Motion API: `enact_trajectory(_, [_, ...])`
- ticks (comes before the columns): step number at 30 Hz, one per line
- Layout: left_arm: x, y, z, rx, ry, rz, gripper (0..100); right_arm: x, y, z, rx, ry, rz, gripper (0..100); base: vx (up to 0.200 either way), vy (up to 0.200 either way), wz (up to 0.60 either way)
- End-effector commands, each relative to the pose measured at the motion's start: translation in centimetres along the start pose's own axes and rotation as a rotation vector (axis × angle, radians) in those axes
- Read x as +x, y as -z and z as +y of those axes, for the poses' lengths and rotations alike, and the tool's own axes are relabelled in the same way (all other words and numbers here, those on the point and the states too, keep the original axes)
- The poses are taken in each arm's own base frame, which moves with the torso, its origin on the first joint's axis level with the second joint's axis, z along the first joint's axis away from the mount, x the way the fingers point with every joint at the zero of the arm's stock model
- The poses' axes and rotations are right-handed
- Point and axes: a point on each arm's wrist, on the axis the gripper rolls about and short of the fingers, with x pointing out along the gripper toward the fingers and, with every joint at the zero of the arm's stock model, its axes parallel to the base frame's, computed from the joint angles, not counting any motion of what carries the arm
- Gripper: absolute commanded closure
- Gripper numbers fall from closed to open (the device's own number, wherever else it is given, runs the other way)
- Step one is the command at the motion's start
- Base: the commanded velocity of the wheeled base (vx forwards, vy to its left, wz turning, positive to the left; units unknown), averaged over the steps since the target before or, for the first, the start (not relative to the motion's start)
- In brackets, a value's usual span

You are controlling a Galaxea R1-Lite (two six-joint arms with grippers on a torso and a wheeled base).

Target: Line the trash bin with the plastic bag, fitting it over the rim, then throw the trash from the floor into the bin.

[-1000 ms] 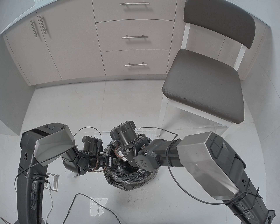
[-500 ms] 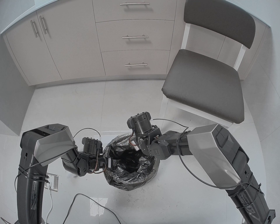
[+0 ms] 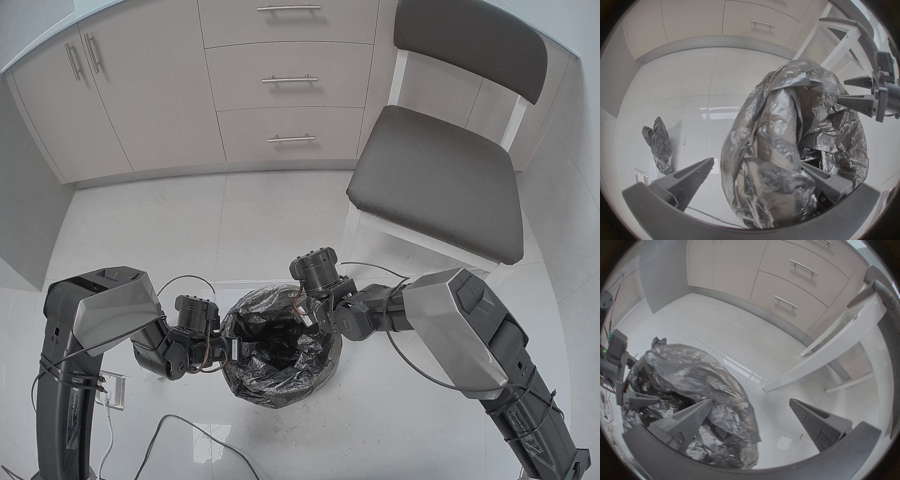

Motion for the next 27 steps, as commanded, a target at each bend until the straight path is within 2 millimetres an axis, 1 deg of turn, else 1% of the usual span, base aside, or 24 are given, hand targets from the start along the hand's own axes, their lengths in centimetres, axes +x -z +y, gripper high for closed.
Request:
enact_trajectory(1, [0.0,0.1,0.0,-0.001,0.000,0.004,0,0.9,1.1,0.1,-0.004,0.005,0.025,0,0.000,0.000,0.00])
enact_trajectory(3, [0.0,0.1,0.0,0.000,0.002,0.000,0,1.1,1.3,0.2,-0.006,0.004,0.028,0,0.000,0.000,0.00])
enact_trajectory(6, [0.0,0.2,0.1,-0.001,0.007,-0.023,0,1.8,2.2,0.5,-0.014,0.002,0.049,0,0.000,0.000,0.00])
enact_trajectory(10, [0.0,0.2,0.1,-0.001,0.008,-0.032,0,2.0,2.5,0.7,-0.018,0.000,0.055,0,0.000,0.000,0.00])
enact_trajectory(12, [0.0,0.2,0.1,-0.002,0.009,-0.035,0,2.3,3.1,1.0,-0.024,-0.003,0.068,0,0.000,0.000,0.00])
enact_trajectory(17, [-0.1,0.0,0.1,-0.035,0.010,-0.042,0,2.4,3.2,1.0,-0.025,0.000,0.070,0,0.000,0.000,0.00])
enact_trajectory(20, [-0.2,-0.1,0.3,-0.041,0.008,-0.046,0,1.7,2.6,1.3,-0.029,0.002,0.063,0,0.000,0.000,0.00])
enact_trajectory(22, [-0.3,-0.2,0.4,-0.044,0.006,-0.048,0,1.4,2.2,1.2,-0.029,0.004,0.058,0,0.000,0.000,0.00])
enact_trajectory(23, [-0.4,-0.3,0.4,-0.056,0.006,-0.050,0,0.8,1.5,0.9,-0.027,0.006,0.050,0,0.000,0.000,0.00])
enact_trajectory(24, [-0.4,-0.3,0.4,-0.056,0.006,-0.050,0,0.8,1.5,0.9,-0.027,0.006,0.050,0,0.000,0.000,0.00])
enact_trajectory(25, [-0.7,-0.1,0.4,-0.084,0.005,-0.044,0,-0.6,0.3,0.9,-0.030,-0.004,0.038,0,0.000,0.000,0.00])
enact_trajectory(26, [-1.1,-0.4,0.4,-0.093,0.007,-0.050,0,-1.1,-0.2,0.8,-0.033,-0.008,0.037,0,0.000,0.000,0.00])
enact_trajectory(27, [-1.1,-0.5,0.3,-0.094,0.007,-0.051,0,-1.2,-0.3,0.8,-0.034,-0.009,0.038,0,0.000,0.000,0.00])
